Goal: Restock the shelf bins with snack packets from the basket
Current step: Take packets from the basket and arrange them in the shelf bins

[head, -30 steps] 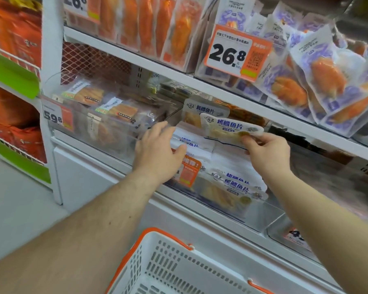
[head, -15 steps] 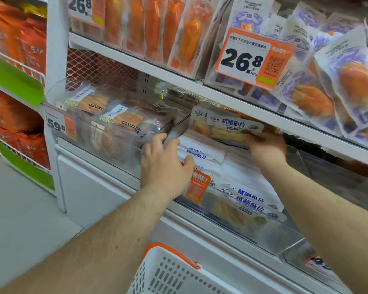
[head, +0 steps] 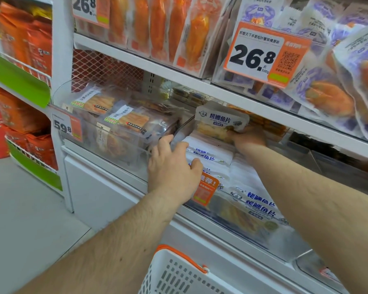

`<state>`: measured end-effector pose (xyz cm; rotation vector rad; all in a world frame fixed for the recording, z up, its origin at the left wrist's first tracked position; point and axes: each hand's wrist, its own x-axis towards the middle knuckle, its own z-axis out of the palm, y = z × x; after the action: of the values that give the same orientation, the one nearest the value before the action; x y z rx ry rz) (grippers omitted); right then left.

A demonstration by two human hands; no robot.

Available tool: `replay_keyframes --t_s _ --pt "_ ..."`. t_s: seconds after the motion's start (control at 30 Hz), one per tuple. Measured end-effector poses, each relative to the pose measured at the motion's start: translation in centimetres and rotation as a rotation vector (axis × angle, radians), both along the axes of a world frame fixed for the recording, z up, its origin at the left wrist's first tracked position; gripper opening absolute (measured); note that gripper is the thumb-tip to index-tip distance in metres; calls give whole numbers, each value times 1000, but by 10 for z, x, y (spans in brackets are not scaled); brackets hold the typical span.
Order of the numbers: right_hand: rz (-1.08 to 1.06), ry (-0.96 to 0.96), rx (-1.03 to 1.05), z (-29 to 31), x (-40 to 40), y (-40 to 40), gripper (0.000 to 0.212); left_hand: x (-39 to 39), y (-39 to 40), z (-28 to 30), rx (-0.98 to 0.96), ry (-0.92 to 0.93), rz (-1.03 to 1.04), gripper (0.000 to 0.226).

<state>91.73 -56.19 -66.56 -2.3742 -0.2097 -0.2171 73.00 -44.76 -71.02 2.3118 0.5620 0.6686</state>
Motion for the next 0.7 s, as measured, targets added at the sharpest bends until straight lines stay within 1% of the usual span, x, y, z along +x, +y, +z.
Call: replay_keyframes --t_s 0.1,0.13,0.23,0.37,0.43,0.47,0.5,0.53,0.6,0.63,0.7 --pt "-23 21 -69 -8 7 -2 24 0 -1 0 -2 2 -2 49" --pt "-33 23 -88 -10 8 -3 24 0 -1 0 -3 4 -3 49" --pt "-80 25 -134 -10 9 -1 39 0 -1 1 -1 5 -6 49" --pt "-95 52 -176 -9 11 -2 51 -1 1 2 15 10 -12 50" --pt "-133 57 -221 -7 9 -6 61 -4 0 3 60 2 -2 51" --pt "-147 54 -233 -3 4 -8 61 -6 -1 5 99 -19 5 51" --pt "-145 46 -219 1 -4 -10 52 -8 -2 7 139 -62 9 50" --pt "-126 39 -177 6 -14 -13 40 -11 -4 10 180 -123 1 48" --pt "-76 29 -6 14 -41 -20 18 -18 -9 17 229 -264 -60 42" --pt "-58 11 83 16 -54 -24 13 -23 -13 20 213 -289 -125 37" --pt "-4 -54 194 18 -86 -31 12 -33 -20 24 166 -251 -289 23"
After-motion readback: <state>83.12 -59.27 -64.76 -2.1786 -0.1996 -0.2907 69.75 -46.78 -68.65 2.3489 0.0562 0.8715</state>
